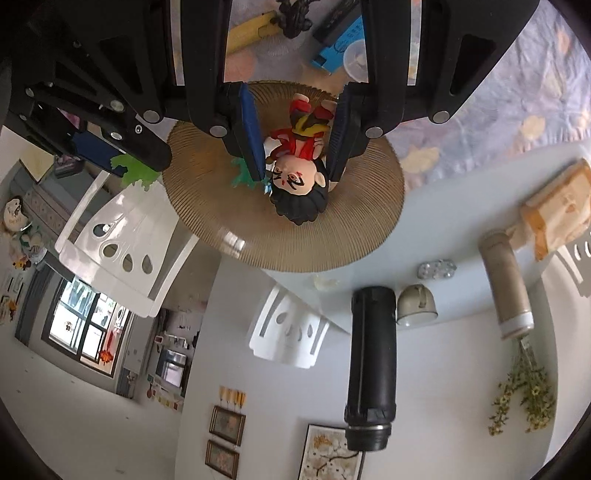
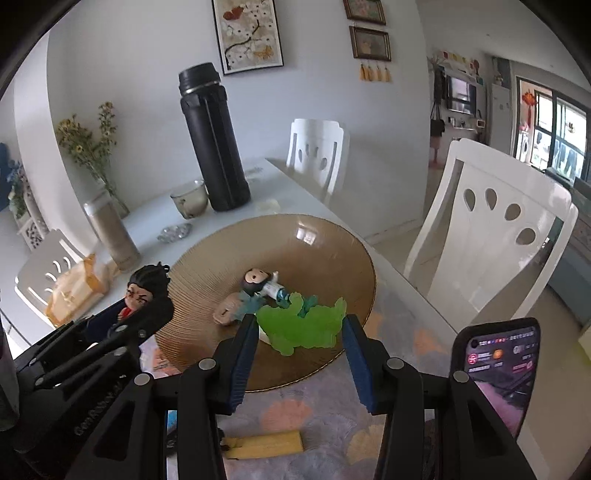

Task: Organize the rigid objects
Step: 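Carry both toys over the amber bowl and open both tools to drop them, then withdraw both open tools back over the remaining items on the tablecloth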

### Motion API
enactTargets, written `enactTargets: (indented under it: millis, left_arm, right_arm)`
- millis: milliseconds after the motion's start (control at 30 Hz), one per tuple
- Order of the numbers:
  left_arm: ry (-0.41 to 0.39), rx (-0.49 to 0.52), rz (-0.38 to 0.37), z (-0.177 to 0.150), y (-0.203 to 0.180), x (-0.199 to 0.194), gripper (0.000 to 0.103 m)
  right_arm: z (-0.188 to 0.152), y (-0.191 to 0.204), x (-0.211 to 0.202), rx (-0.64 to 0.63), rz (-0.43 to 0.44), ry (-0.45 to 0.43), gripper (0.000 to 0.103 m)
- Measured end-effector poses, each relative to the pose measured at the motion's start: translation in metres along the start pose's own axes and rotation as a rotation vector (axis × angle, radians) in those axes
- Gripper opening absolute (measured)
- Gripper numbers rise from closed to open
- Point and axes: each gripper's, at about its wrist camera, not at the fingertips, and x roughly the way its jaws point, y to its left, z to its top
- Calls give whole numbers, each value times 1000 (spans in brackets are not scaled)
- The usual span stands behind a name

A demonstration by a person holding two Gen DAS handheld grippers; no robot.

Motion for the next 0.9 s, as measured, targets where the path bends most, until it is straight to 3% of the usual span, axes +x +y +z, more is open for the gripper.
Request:
enactTargets:
  millis: [167, 300, 367, 433, 667, 733, 800, 900]
  left_arm:
    - [43, -13, 0, -3, 2, 15, 32]
    - [41, -31, 43, -4, 7, 13, 50]
    - [30, -40, 42, -7, 13, 1, 64]
    - [-2, -48, 56, -10, 19, -14, 79]
    - [-102, -98, 112, -40, 50, -91, 80]
    - [-112, -127, 137, -54, 60, -104, 85]
    - [-111, -156, 189, -76, 73, -114, 86]
    - [-70, -214, 255, -107, 93, -109, 86]
  right_arm:
    - [-3, -2, 13, -2, -27, 21, 46]
    - [-4, -11, 23, 42, 6, 59, 49]
    - [-4, -14, 19, 56, 6, 49, 60]
    - [-5, -12, 9, 43, -7, 24, 61]
    - [-22, 24, -34, -76, 86, -23, 64]
    - [-33, 34, -45, -116, 121, -25, 64]
    - [-53, 49, -56, -175, 173, -15, 66]
    - [-87, 64, -63, -250, 220, -22, 77]
